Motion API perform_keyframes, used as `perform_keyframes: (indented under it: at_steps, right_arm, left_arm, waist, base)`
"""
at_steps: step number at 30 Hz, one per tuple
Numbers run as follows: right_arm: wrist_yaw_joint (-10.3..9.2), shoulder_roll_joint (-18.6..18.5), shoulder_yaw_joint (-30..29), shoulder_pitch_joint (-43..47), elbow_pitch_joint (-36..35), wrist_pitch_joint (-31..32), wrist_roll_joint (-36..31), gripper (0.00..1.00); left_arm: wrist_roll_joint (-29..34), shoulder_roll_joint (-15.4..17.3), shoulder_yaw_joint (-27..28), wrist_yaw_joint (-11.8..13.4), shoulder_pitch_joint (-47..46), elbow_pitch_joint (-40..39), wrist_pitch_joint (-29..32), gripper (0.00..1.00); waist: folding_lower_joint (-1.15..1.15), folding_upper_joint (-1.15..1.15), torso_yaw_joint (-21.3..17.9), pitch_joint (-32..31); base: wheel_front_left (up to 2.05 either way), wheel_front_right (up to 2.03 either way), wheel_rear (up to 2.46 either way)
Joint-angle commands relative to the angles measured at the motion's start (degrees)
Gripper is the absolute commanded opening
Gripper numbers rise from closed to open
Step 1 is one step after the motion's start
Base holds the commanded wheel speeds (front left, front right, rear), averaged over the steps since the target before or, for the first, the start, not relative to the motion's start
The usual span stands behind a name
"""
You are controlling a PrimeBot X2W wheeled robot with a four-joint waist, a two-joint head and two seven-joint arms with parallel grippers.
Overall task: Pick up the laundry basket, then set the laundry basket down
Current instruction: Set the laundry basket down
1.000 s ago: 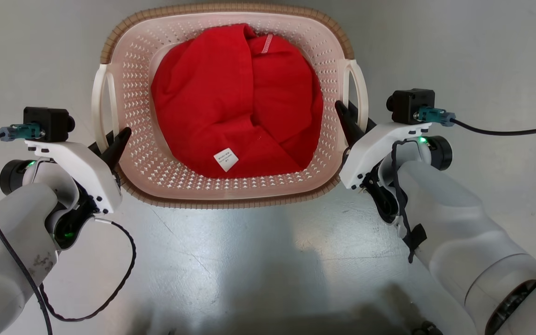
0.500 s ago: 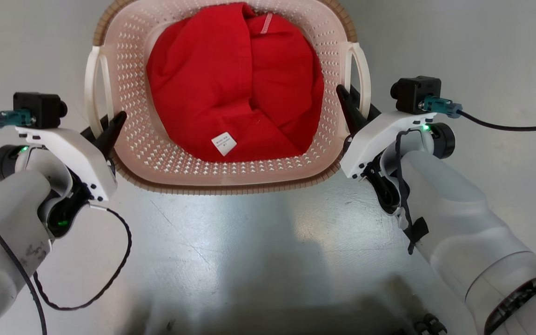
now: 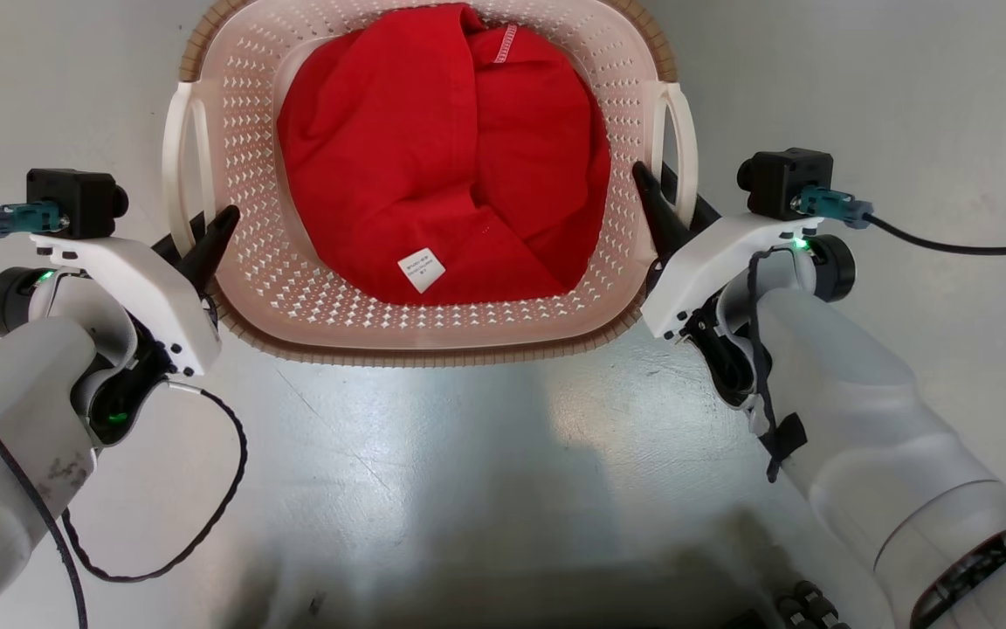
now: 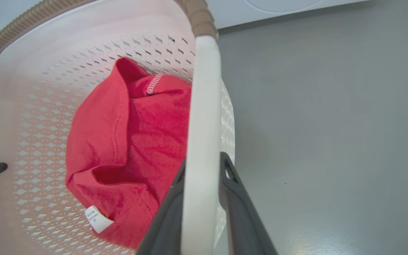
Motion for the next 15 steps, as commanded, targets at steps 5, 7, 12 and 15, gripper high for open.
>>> perform_keyframes:
  at_steps: [5,7,12,15]
  right_arm:
    - [0.67,-0.6,-2.1,3.4,-0.3,-0.6,-1.8,1.0]
    - [0.67,-0.6,-2.8,3.5,-0.5,-0.6,-2.4,1.0]
    - [0.67,-0.6,-4.3,4.0,-0.8,-0.6,-3.6,1.0]
    - [0.67,-0.6,-5.0,4.3,-0.7,-0.6,-4.4,1.0]
  left_arm:
    - [0.7,3.6,1.1,-0.7,-1.1,-0.6,-1.1,1.0]
    - [0.7,3.7,1.1,-0.7,-1.2,-0.8,-1.2,1.0]
    - [0.6,3.6,1.1,-0.7,-1.1,-1.2,-1.3,1.0]
    - [0.5,3.5,1.1,-0.7,-1.1,-1.3,-1.4,1.0]
  waist:
    - [0.0,0.0,0.1,0.8]
    - [0.0,0.0,0.2,1.0]
    - [0.0,0.0,0.4,0.9]
    - [0.0,0.0,0.5,0.7]
  base:
    - [0.0,0.0,0.0]
    - [0.0,0.0,0.0]
    - [0.0,0.0,0.0]
    - [0.0,0.0,0.0]
